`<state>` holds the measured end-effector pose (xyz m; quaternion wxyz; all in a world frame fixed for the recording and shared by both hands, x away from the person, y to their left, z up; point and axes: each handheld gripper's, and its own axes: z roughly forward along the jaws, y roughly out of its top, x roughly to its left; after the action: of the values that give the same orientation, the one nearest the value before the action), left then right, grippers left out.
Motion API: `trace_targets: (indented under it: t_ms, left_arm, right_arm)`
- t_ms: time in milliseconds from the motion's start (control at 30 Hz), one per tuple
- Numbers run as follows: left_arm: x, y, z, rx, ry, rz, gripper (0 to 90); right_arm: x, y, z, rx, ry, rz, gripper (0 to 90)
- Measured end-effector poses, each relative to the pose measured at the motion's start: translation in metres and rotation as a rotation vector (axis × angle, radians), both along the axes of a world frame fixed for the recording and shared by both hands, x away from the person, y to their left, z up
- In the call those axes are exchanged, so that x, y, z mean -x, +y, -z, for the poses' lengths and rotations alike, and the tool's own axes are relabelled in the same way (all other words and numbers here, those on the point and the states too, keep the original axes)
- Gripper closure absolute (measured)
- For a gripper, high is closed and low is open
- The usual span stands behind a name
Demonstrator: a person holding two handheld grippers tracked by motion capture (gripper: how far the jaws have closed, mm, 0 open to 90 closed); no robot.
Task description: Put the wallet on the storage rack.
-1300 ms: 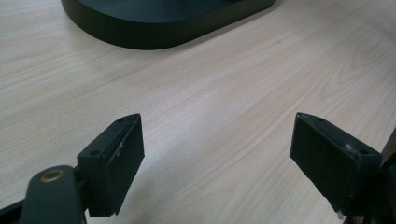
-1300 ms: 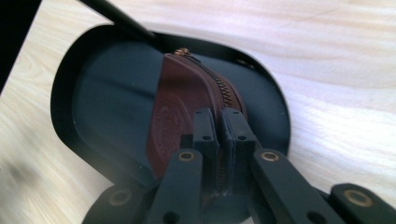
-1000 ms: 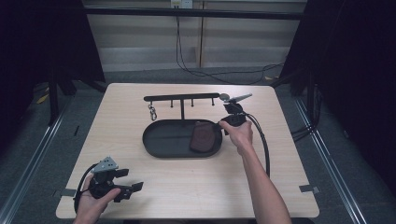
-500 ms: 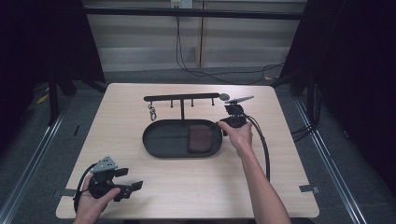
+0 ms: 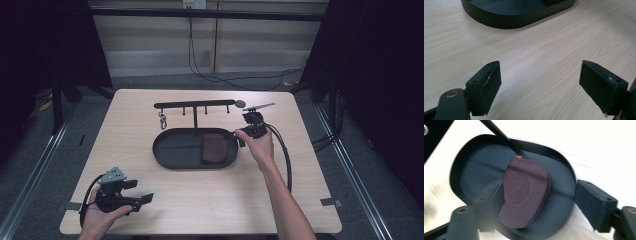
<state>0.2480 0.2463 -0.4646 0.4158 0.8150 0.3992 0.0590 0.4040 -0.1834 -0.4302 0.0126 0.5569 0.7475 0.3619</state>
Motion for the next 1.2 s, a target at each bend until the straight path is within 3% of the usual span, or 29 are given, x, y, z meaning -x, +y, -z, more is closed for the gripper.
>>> trace_targets:
  t_ms: [33, 200, 233, 567, 633, 700, 1000, 1200]
  left_arm:
    - [-0.001, 0.0, 0.0, -0.001, 0.0, -0.006, 18.5]
    - [-0.001, 0.001, 0.0, -0.011, -0.005, -0.025, 20.9]
    - [-0.001, 0.002, 0.0, -0.017, -0.002, -0.022, 26.0]
    - [-0.002, 0.003, -0.001, -0.001, 0.003, -0.043, 26.1]
    - [-0.002, 0.004, -0.001, 0.004, 0.005, -0.047, 24.8]
    - [-0.002, 0.005, -0.001, 0.007, 0.005, -0.047, 24.5]
    - [-0.002, 0.004, 0.0, 0.004, 0.012, -0.044, 23.4]
    - [-0.003, 0.005, 0.0, -0.005, 0.019, -0.047, 23.8]
  right_arm:
    - [0.004, -0.003, -0.002, 0.004, -0.028, -0.001, 23.7]
    - [0.011, -0.01, -0.006, 0.009, -0.058, 0.001, 26.4]
    - [0.015, -0.014, -0.007, 0.009, -0.069, 0.005, 24.5]
    - [0.03, -0.024, -0.009, 0.023, -0.092, 0.007, 20.5]
    - [0.037, -0.027, -0.008, 0.057, -0.094, -0.004, 16.9]
    - [0.038, -0.028, -0.008, 0.059, -0.091, -0.001, 16.9]
    - [0.064, -0.04, -0.01, 0.063, -0.126, 0.0, 18.0]
    - [0.086, -0.048, -0.003, 0.083, -0.119, -0.004, 18.8]
